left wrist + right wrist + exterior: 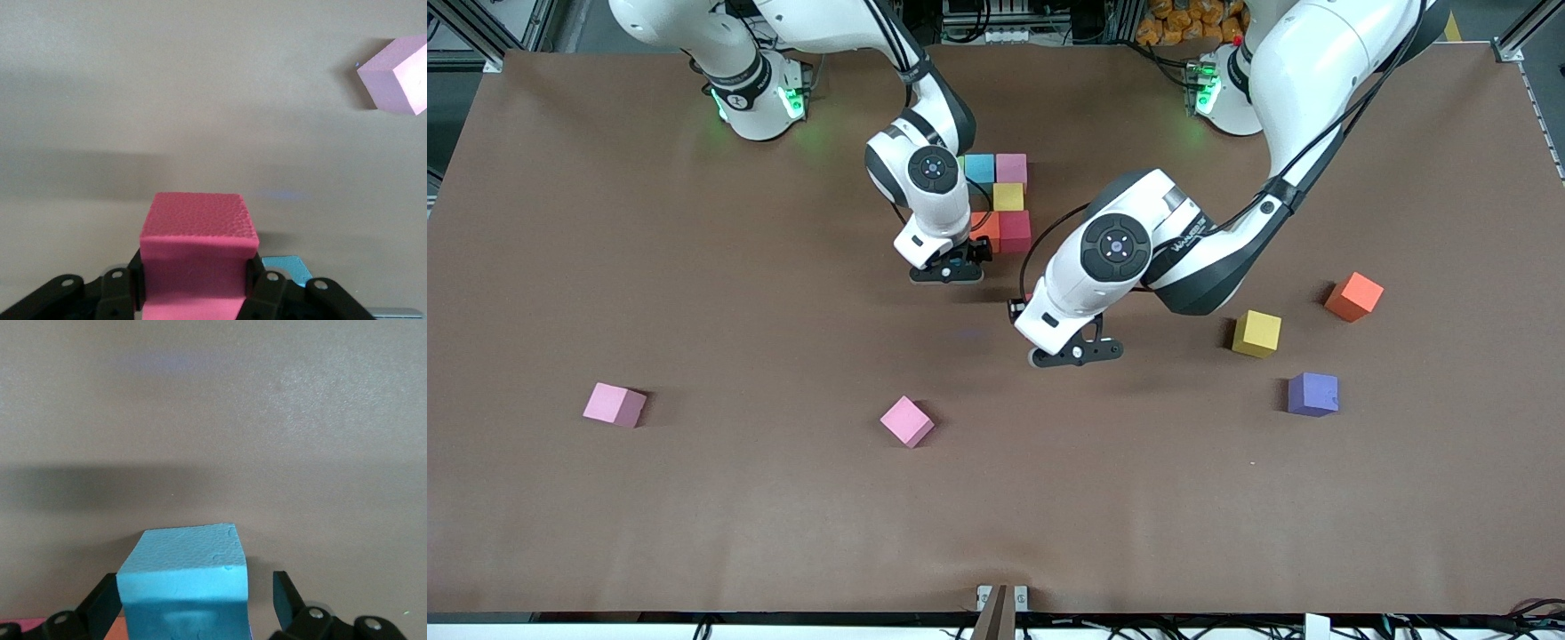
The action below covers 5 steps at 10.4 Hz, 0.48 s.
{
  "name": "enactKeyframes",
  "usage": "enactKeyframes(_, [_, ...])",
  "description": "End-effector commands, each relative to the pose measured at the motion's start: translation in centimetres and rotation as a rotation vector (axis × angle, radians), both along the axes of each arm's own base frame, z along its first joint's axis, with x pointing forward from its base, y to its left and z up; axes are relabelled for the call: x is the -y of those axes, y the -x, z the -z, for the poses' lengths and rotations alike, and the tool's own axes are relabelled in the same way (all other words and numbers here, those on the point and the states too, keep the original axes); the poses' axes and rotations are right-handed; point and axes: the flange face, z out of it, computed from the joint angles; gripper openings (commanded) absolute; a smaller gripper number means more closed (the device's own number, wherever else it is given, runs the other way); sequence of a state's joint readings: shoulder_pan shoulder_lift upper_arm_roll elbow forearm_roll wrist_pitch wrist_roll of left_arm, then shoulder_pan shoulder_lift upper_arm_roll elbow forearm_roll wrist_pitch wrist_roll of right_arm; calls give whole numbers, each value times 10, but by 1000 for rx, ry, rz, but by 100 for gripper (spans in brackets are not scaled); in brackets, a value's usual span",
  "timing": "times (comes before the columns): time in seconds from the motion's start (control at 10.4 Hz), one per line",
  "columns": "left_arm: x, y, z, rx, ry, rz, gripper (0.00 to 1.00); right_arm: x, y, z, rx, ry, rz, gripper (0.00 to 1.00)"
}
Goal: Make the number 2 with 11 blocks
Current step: 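Place the cyan cube beside the purple cube while the left gripper carries pink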
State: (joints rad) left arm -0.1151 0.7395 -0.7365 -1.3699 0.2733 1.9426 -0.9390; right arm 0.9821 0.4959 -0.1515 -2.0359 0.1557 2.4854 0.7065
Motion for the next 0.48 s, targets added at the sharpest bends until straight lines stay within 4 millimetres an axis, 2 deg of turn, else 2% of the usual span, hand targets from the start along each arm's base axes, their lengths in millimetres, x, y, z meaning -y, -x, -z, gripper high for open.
enactKeyframes(0.0, [1,4,-2,-18,11,19,28,3,4,-1,-8,-1,23,100])
enactKeyframes(0.1, [3,5,-2,-18,12,23,28,4,2,-6,-5,-5,24,100])
enactKeyframes(0.38, [2,4,-2,-18,11,22,28,15,-8,-34,14,-42,45,100])
